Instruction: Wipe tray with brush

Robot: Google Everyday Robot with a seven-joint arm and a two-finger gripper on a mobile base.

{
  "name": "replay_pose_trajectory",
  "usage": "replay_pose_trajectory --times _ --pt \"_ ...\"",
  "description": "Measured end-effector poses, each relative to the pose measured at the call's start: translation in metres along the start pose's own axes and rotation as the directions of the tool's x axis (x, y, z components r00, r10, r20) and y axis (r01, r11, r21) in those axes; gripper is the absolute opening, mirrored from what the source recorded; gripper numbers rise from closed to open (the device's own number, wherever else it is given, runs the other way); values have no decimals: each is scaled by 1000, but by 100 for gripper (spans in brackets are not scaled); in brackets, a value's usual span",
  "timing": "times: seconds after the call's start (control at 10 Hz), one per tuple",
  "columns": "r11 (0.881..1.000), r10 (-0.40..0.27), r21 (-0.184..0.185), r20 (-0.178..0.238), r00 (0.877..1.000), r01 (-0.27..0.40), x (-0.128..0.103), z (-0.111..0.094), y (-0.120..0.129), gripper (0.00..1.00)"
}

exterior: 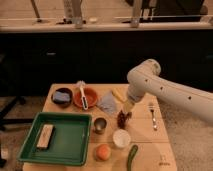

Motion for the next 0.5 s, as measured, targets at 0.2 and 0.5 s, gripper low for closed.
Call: replay_pose_trajectory --times 0.2,0.5 --pt "999 53 2 36 998 -53 -14 4 2 80" --pt "994 106 -6 72 992 -106 -43 19 8 80"
